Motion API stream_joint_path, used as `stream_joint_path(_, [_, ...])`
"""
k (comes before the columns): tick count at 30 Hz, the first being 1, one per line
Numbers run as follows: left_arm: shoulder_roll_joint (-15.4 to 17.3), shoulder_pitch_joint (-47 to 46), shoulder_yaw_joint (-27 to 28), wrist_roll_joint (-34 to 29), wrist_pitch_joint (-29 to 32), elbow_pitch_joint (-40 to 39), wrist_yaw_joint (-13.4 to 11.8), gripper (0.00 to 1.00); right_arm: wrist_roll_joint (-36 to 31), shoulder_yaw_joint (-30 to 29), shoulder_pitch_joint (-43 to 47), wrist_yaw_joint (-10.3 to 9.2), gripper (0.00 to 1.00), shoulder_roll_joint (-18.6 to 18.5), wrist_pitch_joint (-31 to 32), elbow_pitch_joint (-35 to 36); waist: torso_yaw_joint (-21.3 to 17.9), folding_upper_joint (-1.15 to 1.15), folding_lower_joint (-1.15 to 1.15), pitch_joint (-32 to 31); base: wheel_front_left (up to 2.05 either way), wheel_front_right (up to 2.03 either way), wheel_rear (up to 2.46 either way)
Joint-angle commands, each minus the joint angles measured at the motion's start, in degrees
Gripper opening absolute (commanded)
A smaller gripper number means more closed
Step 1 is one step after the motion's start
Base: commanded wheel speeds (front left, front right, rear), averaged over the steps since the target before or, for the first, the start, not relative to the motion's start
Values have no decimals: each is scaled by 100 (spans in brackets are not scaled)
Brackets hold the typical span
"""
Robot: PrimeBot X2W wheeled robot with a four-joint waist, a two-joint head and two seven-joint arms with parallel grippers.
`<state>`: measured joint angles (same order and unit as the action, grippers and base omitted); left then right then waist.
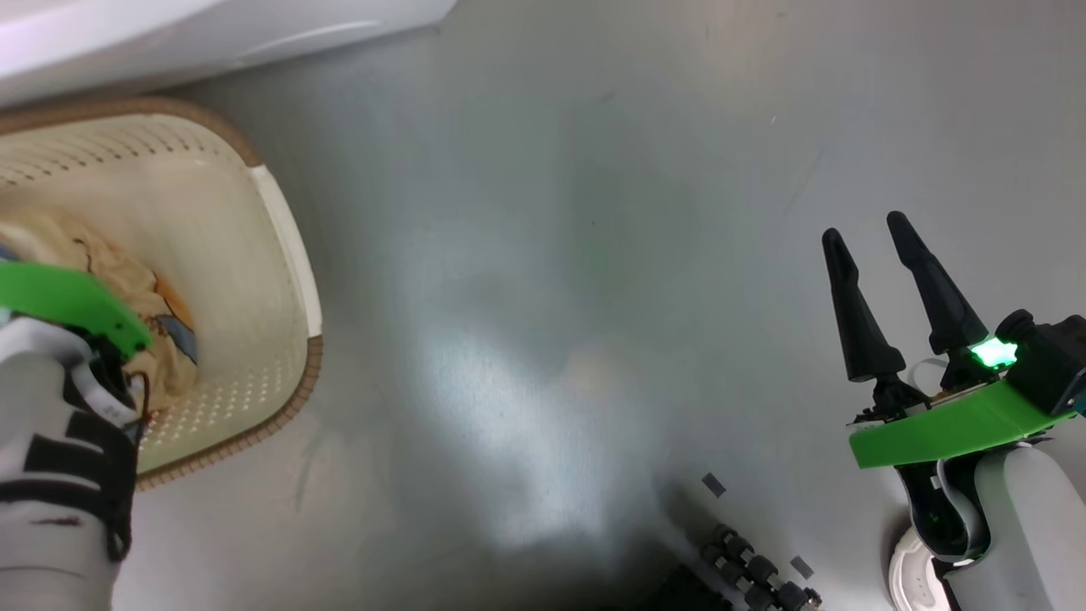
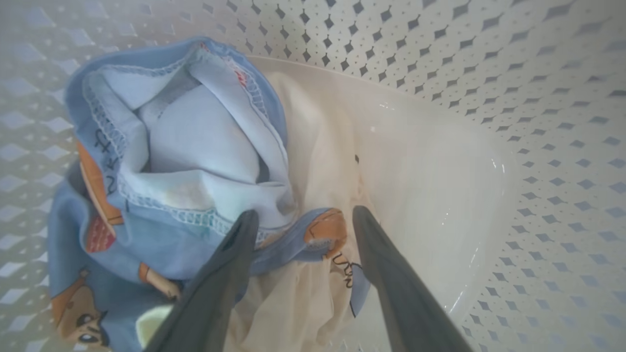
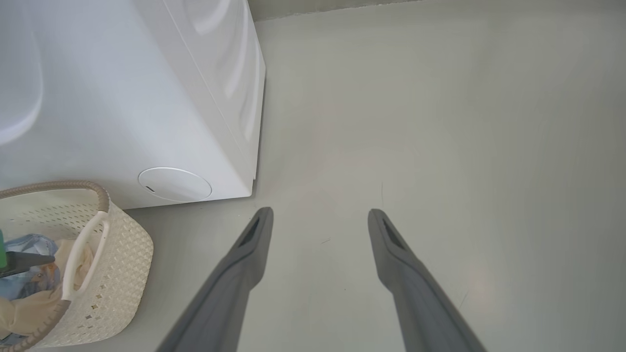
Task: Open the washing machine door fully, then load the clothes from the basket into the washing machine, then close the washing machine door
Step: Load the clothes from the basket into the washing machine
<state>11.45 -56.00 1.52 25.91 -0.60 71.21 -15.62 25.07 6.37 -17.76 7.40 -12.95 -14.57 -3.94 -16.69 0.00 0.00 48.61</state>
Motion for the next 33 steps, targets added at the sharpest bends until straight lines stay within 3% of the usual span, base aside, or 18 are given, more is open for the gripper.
stream_joint_path(1, [235,41,111,63,-79,-8,-44,100,56,54,105,9,100,-120,-43,122,-23,0,0,155,0,0,0])
stream_joint_path(25, [337,-376,70,152,-458,169,-426,100,166,-85,151,9,100,-243,-43,286,-57,0,0,657,0,0,0])
stream_joint_path(33, [370,-552,4,159,-448,198,-450,100,189,-101,214,9,100,-280,-43,323,-97,0,0,805,0,0,0])
